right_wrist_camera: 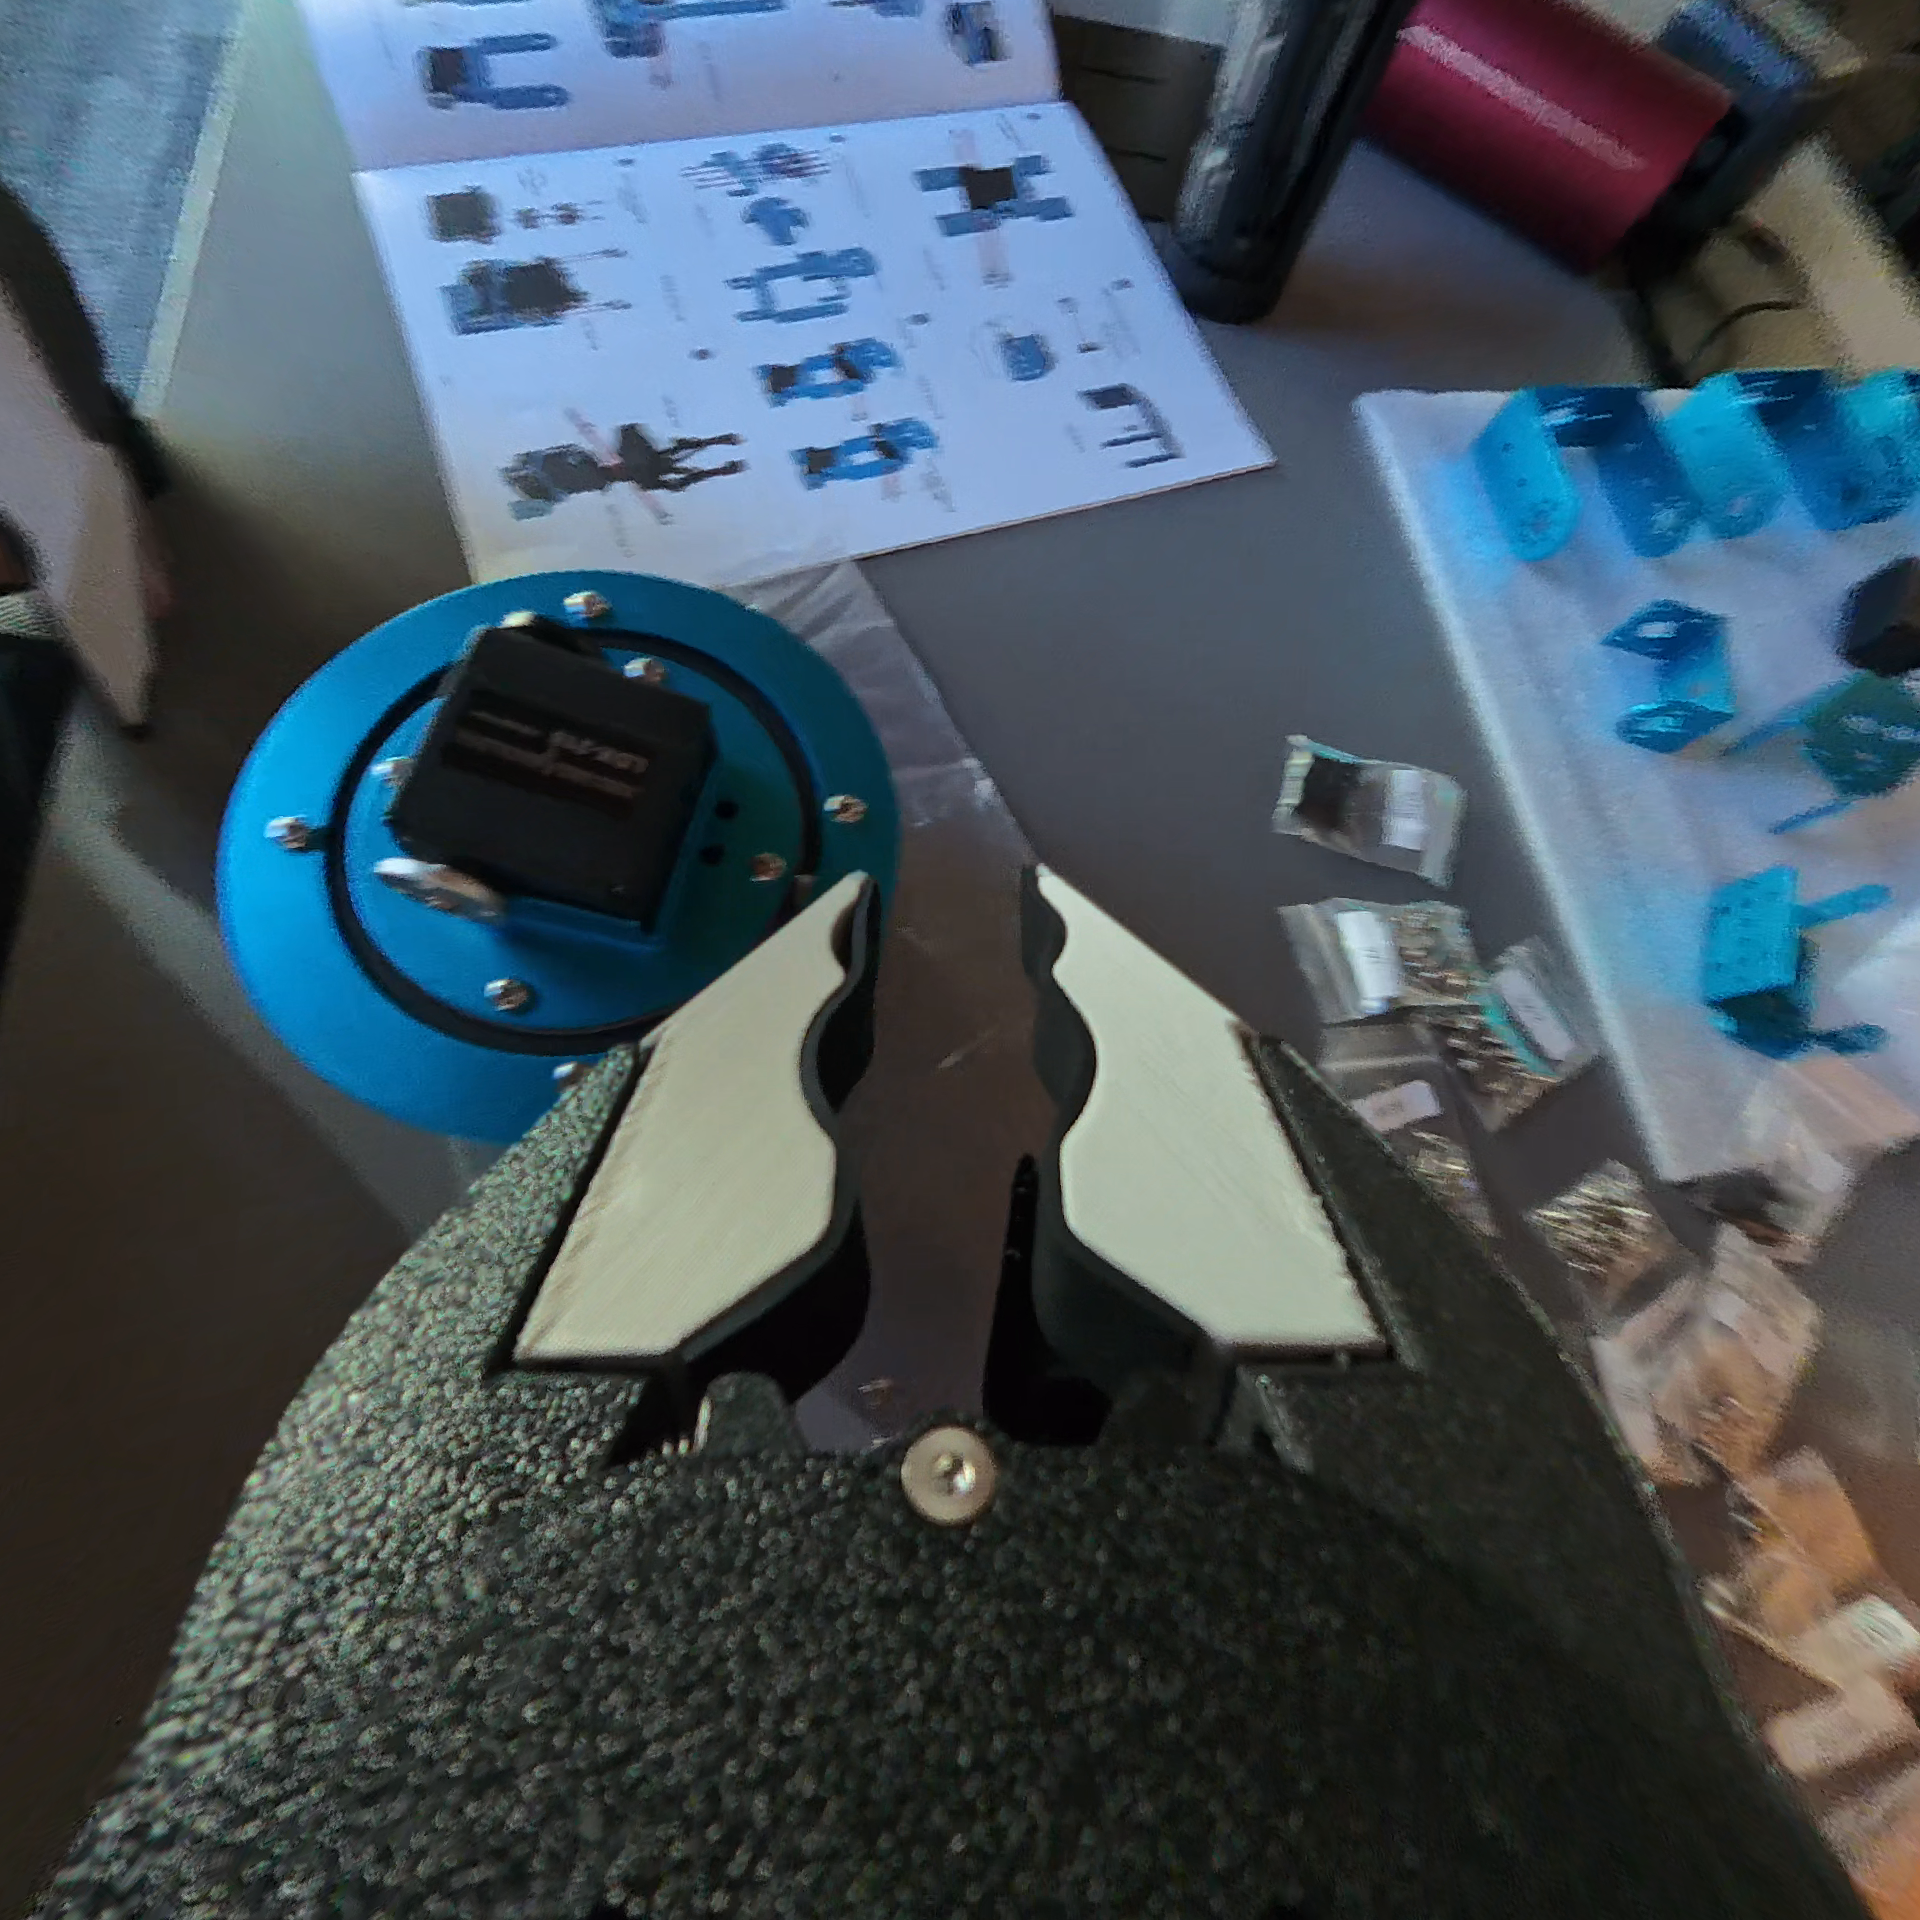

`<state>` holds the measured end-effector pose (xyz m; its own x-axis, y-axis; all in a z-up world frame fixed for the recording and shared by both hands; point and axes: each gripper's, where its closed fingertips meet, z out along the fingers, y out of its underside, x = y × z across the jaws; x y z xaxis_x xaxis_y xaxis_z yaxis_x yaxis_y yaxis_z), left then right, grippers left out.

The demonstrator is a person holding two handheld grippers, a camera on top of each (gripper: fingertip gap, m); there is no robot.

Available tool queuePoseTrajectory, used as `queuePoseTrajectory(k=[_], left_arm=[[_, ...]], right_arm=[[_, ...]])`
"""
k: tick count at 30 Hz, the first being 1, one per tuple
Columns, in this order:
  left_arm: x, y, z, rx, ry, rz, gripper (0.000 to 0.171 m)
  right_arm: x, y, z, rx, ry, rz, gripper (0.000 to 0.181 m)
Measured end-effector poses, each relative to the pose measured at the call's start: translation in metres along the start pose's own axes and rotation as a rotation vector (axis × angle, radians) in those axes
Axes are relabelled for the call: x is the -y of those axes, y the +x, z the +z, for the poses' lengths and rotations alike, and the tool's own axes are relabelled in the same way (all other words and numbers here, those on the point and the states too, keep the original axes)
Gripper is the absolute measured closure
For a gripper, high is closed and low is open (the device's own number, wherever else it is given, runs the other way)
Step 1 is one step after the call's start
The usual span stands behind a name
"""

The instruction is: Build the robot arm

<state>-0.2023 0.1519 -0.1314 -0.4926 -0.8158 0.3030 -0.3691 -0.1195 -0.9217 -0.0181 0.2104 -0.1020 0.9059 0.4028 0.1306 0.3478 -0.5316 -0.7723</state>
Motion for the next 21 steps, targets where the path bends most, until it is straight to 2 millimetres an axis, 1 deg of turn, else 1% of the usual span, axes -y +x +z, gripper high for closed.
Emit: queuePoseTrajectory(k=[1, 2, 4, 6, 8, 9, 10, 12, 13, 15, 17, 19, 21], left_arm=[[0.001, 0.0, 0.0, -0.006, 0.003, -0.002, 0.143], [0.001, 0.0, 0.0, -0.01, 0.004, -0.003, 0.143], [0.0, -0.001, 0.001, -0.012, 0.002, -0.002, 0.143], [0.0, 0.0, 0.0, -0.021, 0.0, -0.007, 0.143], [0.0, 0.0, -0.001, -0.022, 0.001, -0.009, 0.143], [0.0, 0.0, -0.001, -0.024, 0.002, -0.008, 0.143], [0.001, 0.001, -0.002, -0.024, 0.005, -0.006, 0.143], [0.002, 0.0, -0.004, -0.023, 0.012, -0.006, 0.143], [0.002, 0.0, -0.005, -0.024, 0.016, -0.01, 0.143], [0.001, 0.0, -0.005, -0.028, 0.02, -0.021, 0.143], [0.0, 0.0, -0.005, -0.031, 0.017, -0.029, 0.143], [0.0, 0.0, -0.005, -0.029, 0.013, -0.025, 0.143], [0.001, 0.001, -0.005, -0.029, 0.013, -0.019, 0.143]], right_arm=[[0.003, 0.008, -0.003, -0.046, 0.02, -0.009, 0.159], [0.007, 0.008, -0.007, -0.042, 0.045, -0.004, 0.159], [0.01, -0.001, -0.009, 0.024, 0.06, 0.037, 0.149], [0.009, -0.011, -0.003, 0.079, 0.053, 0.048, 0.145], [0.005, -0.017, 0.007, 0.099, 0.021, 0.043, 0.143], [0.006, -0.015, 0.008, 0.094, 0.029, 0.05, 0.147], [0.003, -0.006, 0.008, 0.046, 0.009, 0.043, 0.147], [0.006, 0.004, 0.001, -0.002, 0.036, 0.052, 0.155], [0.007, 0.005, -0.002, 0.003, 0.046, 0.07, 0.155], [0.009, -0.001, -0.004, 0.041, 0.065, 0.084, 0.15], [0.008, -0.008, 0.001, 0.07, 0.049, 0.083, 0.148], [0.003, -0.011, 0.009, 0.069, 0.013, 0.075, 0.147], [0.003, -0.01, 0.01, 0.082, 0.003, 0.102, 0.146]])
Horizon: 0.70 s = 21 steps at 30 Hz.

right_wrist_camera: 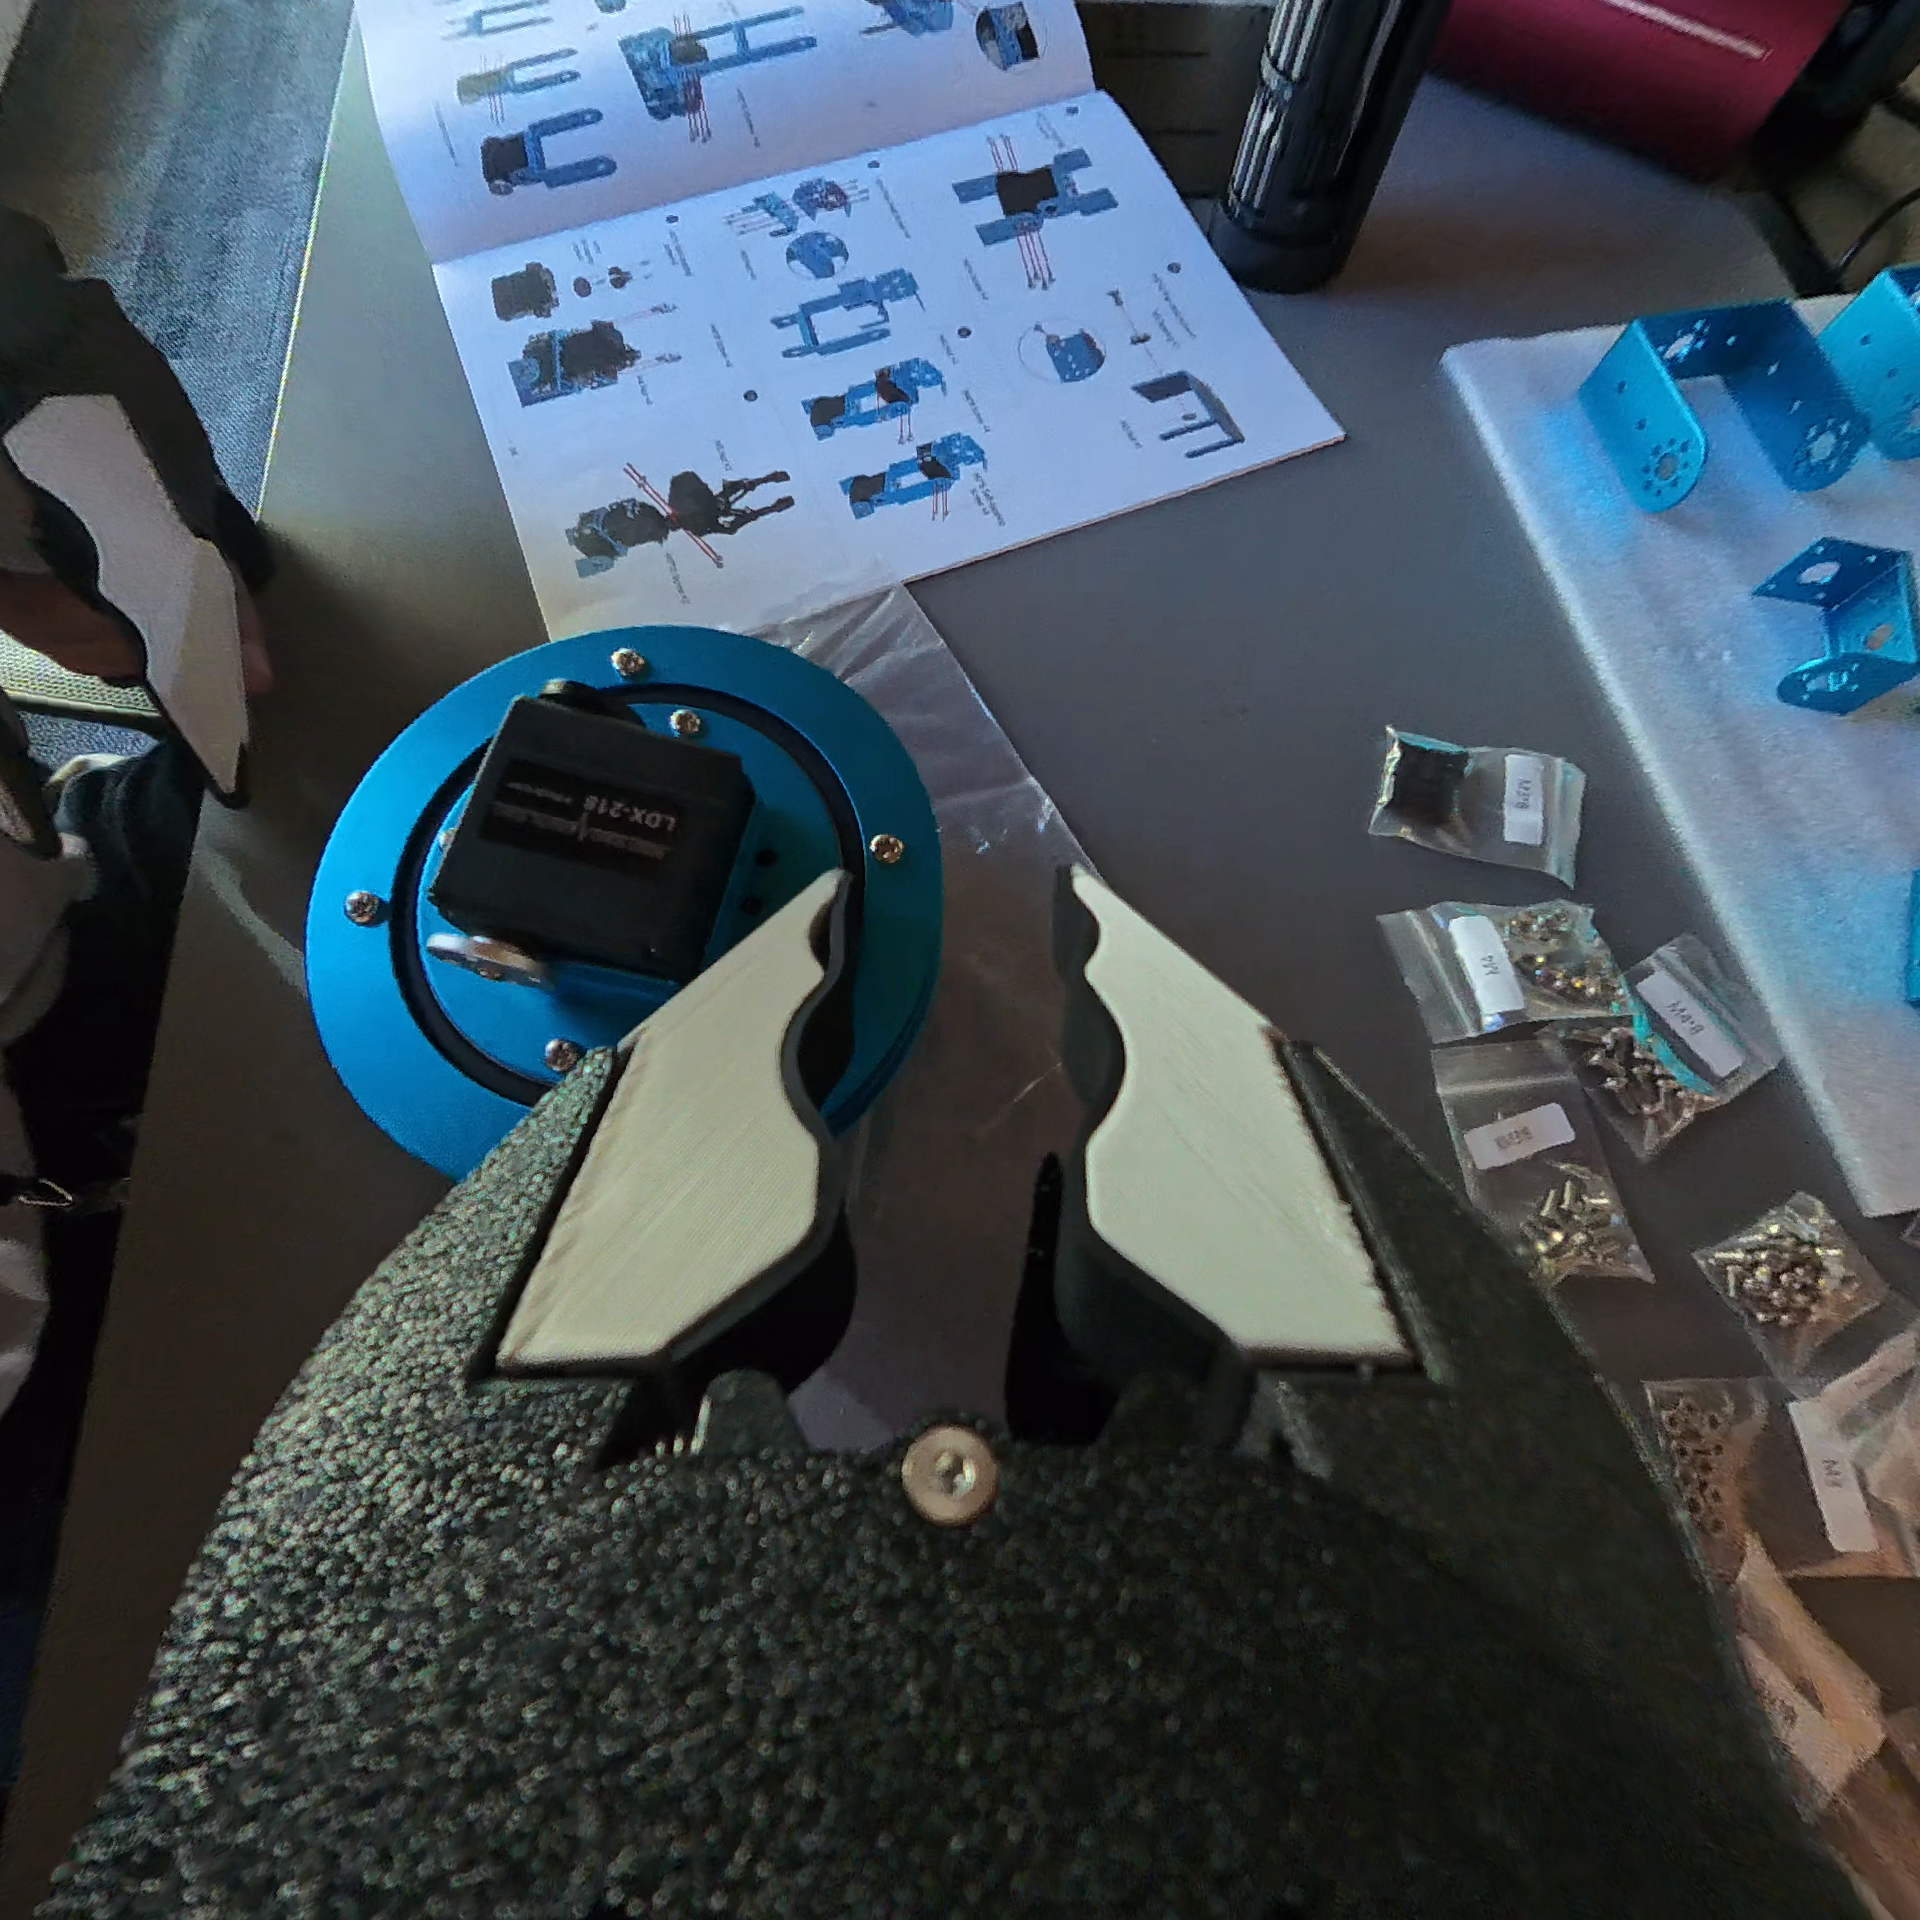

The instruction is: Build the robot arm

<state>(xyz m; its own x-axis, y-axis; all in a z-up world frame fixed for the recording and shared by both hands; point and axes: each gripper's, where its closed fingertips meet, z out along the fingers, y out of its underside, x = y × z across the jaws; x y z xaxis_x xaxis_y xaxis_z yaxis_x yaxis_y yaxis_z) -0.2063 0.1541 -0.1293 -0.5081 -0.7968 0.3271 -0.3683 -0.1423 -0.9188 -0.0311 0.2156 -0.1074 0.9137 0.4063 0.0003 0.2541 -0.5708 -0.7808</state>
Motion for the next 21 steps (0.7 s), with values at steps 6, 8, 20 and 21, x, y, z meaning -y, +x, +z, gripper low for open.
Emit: queuePoseTrajectory(k=[6, 8, 20, 21], left_arm=[[0.001, 0.001, 0.0, -0.006, 0.002, 0.001, 0.143], [0.0, 0.001, 0.001, -0.001, -0.005, 0.007, 0.143], [-0.003, 0.01, 0.002, 0.005, -0.015, 0.027, 0.143], [-0.003, 0.01, 0.002, 0.003, -0.017, 0.028, 0.143]], right_arm=[[-0.004, 0.009, -0.051, -0.057, -0.045, 0.024, 0.143], [0.003, 0.005, -0.053, -0.032, -0.037, 0.029, 0.139], [-0.002, 0.011, -0.033, -0.07, -0.055, -0.033, 0.151], [-0.001, 0.006, -0.034, -0.038, -0.046, -0.015, 0.151]])
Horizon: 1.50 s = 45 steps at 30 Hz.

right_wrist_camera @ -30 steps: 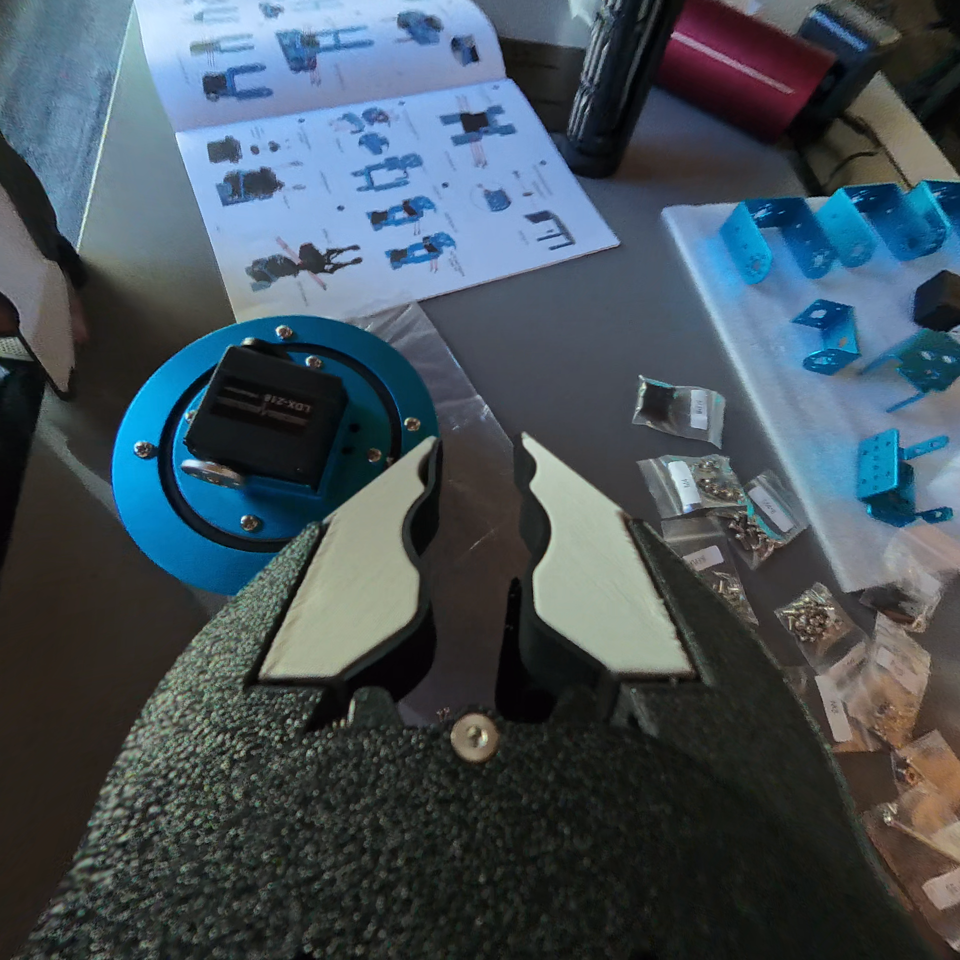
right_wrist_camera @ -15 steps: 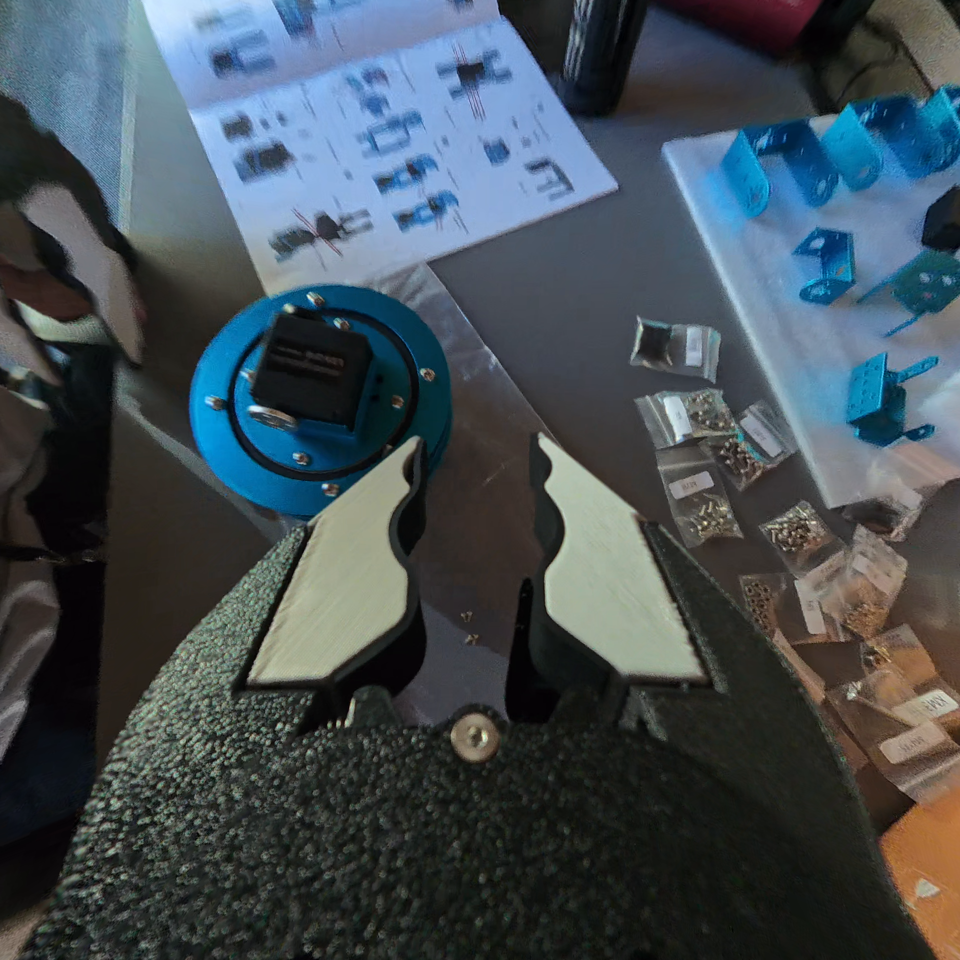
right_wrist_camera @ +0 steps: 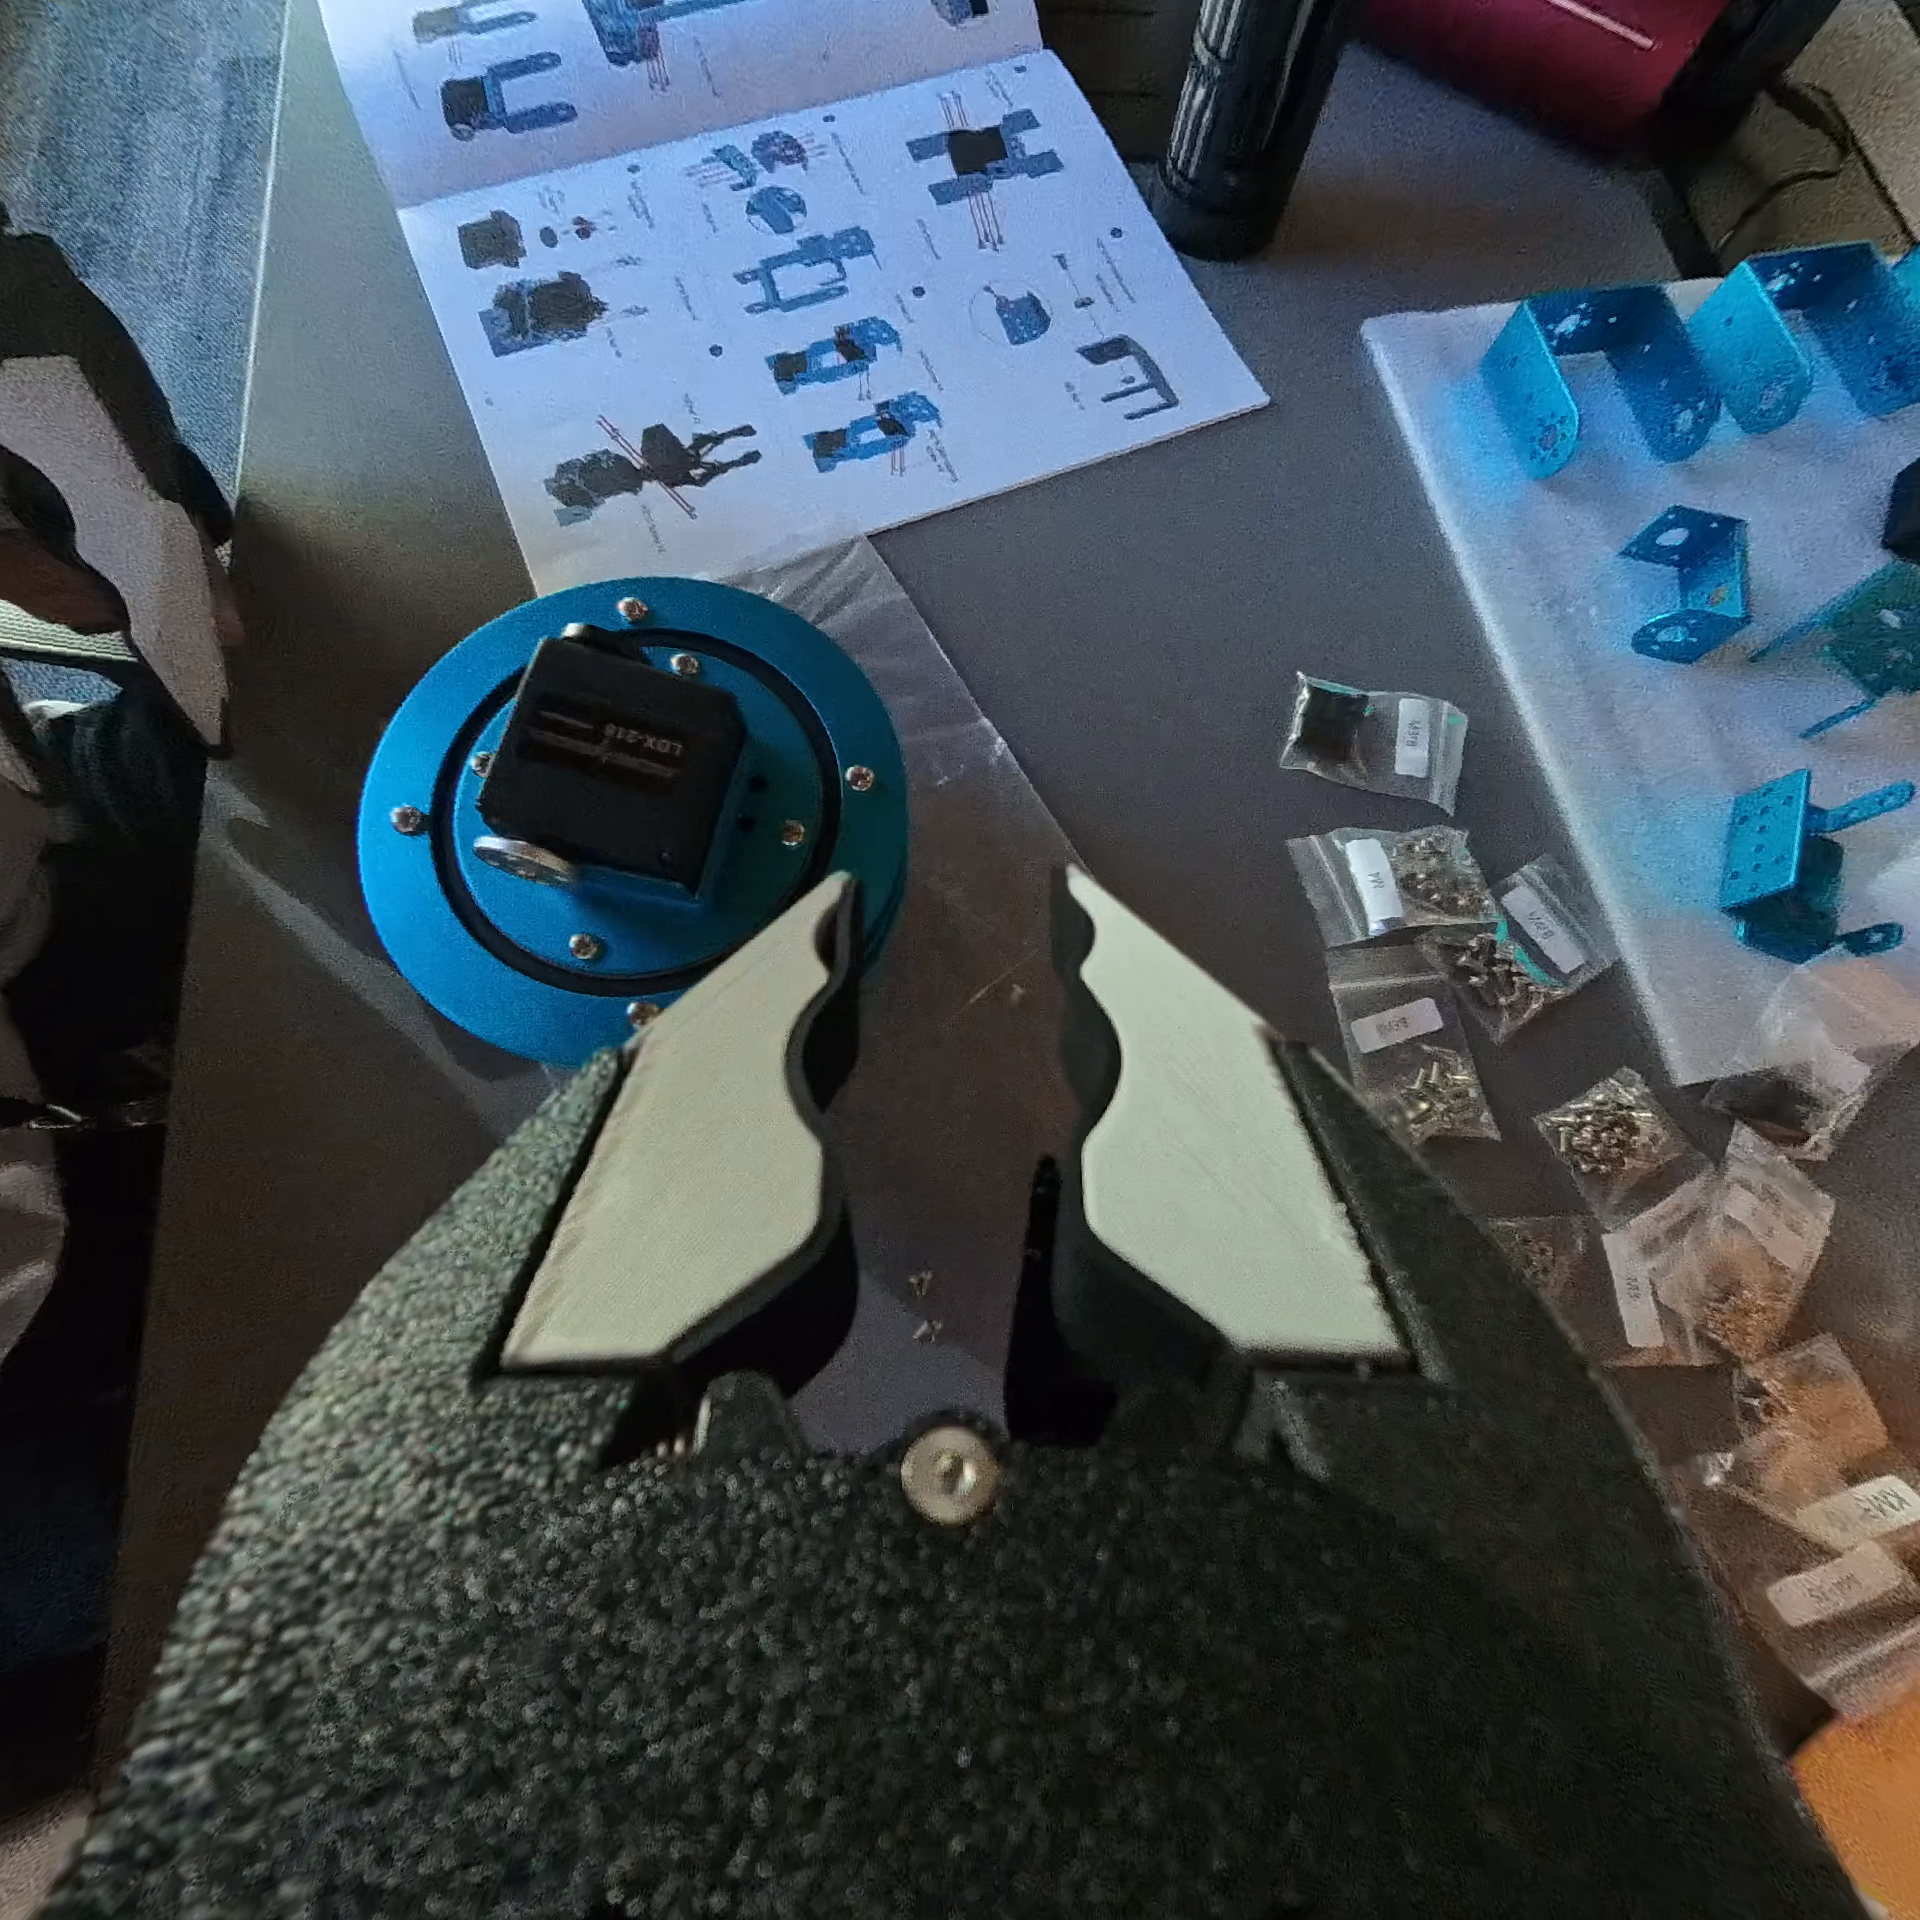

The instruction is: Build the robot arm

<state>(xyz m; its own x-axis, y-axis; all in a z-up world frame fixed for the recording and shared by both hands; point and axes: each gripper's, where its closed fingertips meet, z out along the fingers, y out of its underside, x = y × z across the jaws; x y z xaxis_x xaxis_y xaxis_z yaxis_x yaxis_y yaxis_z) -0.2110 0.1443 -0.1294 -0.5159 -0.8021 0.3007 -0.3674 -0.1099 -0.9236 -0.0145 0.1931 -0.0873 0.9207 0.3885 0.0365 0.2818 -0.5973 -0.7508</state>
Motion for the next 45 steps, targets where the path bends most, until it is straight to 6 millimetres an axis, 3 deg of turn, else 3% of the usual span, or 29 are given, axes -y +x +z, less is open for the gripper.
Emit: queuePoseTrajectory(k=[4, 11, 16, 19, 21, 29, 45], left_arm=[[0.001, -0.002, -0.001, 0.004, -0.003, 0.005, 0.143], [0.005, -0.007, -0.005, 0.015, 0.003, -0.002, 0.143], [0.019, -0.021, -0.017, 0.049, -0.019, 0.052, 0.143], [0.033, -0.038, -0.025, 0.099, -0.025, 0.1, 0.143], [0.04, -0.046, -0.028, 0.123, -0.018, 0.111, 0.143], [0.04, -0.056, -0.028, 0.102, 0.036, 0.042, 0.143], [0.042, -0.05, -0.032, 0.039, 0.068, -0.006, 0.143]], right_arm=[[-0.014, 0.001, 0.008, -0.017, -0.062, -0.015, 0.151], [-0.029, 0.036, -0.005, -0.124, -0.044, 0.042, 0.157], [-0.046, 0.055, 0.027, -0.066, -0.1, 0.095, 0.161], [-0.061, 0.052, 0.045, 0.0, -0.185, 0.067, 0.164], [-0.068, 0.038, 0.048, 0.086, -0.182, 0.049, 0.164], [-0.075, 0.047, 0.06, -0.012, -0.198, 0.044, 0.167], [-0.08, 0.049, 0.061, 0.053, -0.12, 0.149, 0.178]])
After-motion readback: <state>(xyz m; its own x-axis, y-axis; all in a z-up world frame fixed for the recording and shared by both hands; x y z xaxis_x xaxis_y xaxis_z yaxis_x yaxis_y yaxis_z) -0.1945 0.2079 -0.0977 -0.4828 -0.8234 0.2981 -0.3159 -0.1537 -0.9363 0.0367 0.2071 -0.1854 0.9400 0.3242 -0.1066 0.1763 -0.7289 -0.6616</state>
